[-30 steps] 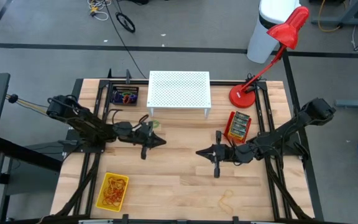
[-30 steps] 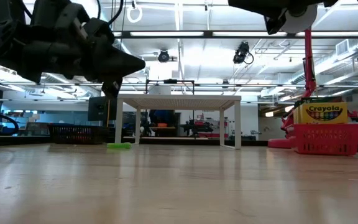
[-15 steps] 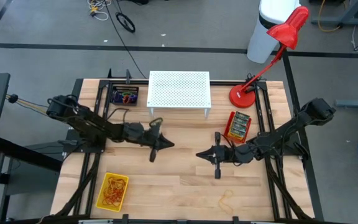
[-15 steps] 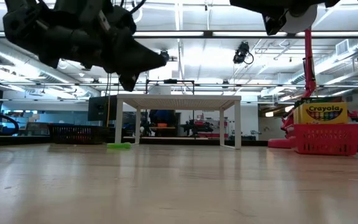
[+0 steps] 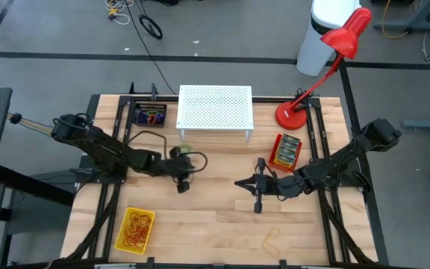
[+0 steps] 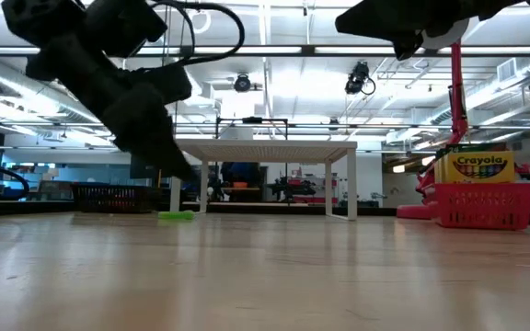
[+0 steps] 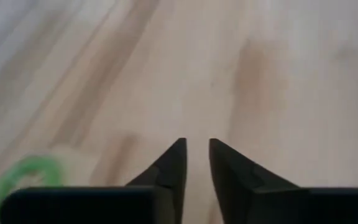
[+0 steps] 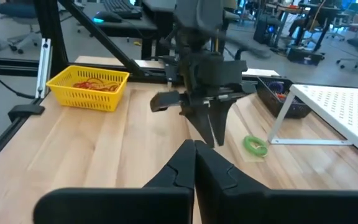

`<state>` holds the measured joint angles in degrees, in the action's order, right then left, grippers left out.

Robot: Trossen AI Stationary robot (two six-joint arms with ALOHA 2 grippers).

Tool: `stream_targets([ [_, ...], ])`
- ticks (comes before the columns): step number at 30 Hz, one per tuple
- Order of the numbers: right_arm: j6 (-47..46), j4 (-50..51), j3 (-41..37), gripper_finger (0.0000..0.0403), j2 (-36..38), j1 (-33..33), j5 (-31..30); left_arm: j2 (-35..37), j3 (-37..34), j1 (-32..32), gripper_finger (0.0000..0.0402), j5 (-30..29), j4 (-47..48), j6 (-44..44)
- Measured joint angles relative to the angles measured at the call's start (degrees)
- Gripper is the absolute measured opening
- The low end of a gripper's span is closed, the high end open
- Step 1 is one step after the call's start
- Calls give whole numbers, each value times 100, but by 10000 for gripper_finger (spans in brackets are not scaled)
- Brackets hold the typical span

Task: Pick & Place Office Desk Supplies
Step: Put the green spring rubber band into the black bin

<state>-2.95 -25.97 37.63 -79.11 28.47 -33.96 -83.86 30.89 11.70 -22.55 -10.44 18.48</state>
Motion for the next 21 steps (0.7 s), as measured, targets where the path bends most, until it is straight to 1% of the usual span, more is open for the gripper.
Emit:
stream_targets([
  [4, 25, 10, 4, 3, 0, 0, 1, 12, 125, -101, 119, -553, 986, 60],
  [8, 25, -3, 4, 5, 0, 0, 3, -23, -148, -547, 156, -912, 1201, 76],
  [11, 27, -3, 4, 11, 0, 0, 2, -67, -337, -891, 170, -817, 828, -170],
  [15, 27, -9, 4, 10, 0, 0, 5, -100, -489, -1272, 176, -370, 195, -804],
  [19, 40, -6, 4, 4, 0, 0, 5, -100, -491, -1569, 173, -192, 42, -1239],
  [21, 43, -5, 4, 4, 0, 0, 5, -100, -491, -1690, 167, 63, 81, -1371],
])
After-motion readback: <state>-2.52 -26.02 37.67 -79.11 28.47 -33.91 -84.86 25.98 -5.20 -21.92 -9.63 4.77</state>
